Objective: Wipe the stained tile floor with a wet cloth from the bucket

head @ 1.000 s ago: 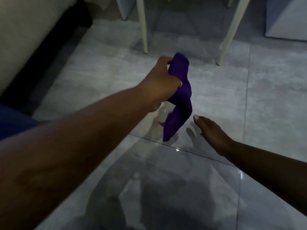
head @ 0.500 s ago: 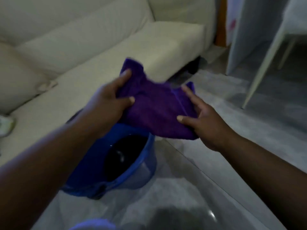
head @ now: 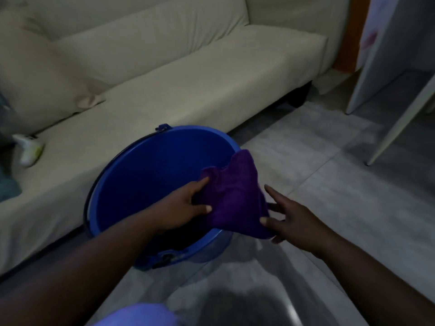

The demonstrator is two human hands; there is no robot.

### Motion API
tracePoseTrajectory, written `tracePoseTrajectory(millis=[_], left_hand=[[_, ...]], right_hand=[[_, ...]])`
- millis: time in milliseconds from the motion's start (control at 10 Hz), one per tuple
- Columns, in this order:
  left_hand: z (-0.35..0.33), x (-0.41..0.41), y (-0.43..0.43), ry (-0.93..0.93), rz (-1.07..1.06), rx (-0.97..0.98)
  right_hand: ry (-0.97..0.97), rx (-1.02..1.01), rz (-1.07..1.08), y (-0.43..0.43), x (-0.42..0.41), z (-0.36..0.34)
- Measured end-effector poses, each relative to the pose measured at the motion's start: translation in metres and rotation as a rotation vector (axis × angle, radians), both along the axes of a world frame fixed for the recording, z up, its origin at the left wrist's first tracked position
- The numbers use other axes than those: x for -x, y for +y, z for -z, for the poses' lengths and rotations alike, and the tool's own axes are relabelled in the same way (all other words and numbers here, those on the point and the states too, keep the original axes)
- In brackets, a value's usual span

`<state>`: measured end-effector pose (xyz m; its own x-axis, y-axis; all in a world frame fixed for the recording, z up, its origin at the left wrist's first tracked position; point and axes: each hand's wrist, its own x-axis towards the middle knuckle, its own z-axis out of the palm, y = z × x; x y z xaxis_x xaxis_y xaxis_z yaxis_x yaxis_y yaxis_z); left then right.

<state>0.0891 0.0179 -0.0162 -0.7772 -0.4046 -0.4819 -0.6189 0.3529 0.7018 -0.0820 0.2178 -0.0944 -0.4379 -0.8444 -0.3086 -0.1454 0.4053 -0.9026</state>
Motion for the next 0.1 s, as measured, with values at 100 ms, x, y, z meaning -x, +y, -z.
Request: tracePoseTrajectory(millis=[100], left_hand=[[-0.0029, 0.0119, -0.001, -0.086, 0.016, 0.119]], right_hand=[[0.161, -0.155, -0.083, 0.0172, 0.0171, -0.0079]])
